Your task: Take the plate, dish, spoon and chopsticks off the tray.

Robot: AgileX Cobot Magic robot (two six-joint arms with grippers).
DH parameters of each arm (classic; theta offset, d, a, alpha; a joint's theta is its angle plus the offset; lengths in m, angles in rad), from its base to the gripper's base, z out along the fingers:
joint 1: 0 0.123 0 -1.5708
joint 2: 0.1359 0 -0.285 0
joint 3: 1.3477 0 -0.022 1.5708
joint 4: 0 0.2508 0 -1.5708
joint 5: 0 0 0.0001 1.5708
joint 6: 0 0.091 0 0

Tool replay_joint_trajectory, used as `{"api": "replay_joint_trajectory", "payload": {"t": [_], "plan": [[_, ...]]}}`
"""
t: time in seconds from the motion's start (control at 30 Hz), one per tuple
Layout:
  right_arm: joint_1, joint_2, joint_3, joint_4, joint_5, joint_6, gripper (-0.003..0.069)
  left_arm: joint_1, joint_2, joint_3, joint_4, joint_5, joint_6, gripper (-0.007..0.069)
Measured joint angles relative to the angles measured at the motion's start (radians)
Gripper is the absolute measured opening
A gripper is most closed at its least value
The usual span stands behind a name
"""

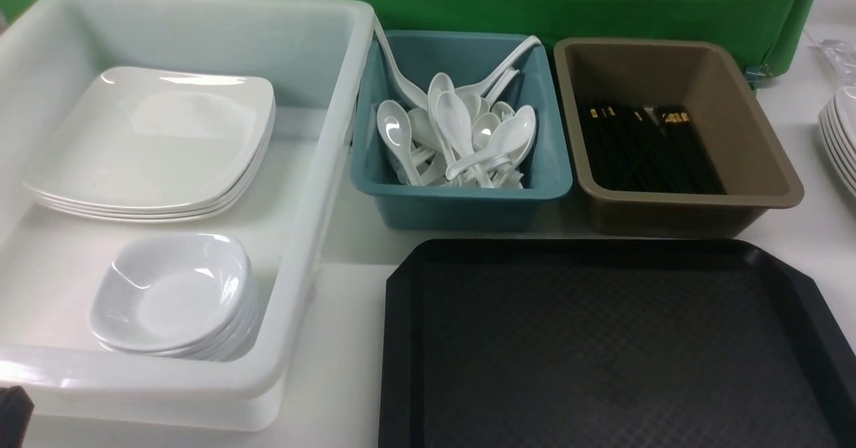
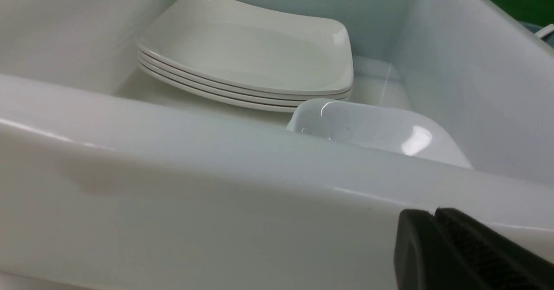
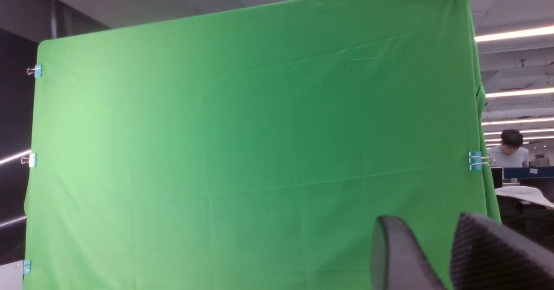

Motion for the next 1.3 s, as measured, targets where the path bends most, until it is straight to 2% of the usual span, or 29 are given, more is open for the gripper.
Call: {"api": "replay_joint_trajectory", "payload": {"t": [0.33, 1.3], "plan": [[0.000, 0.000, 0.000, 0.000, 0.000, 0.000, 0.0237, 0.000, 0.000, 0.000, -0.032, 0.000, 0.041, 0.0012], [0.000, 0.000, 0.000, 0.000, -0.012, -0.007, 0.0237, 0.000, 0.000, 0.000, -0.038, 0.000, 0.050, 0.0013]]}}
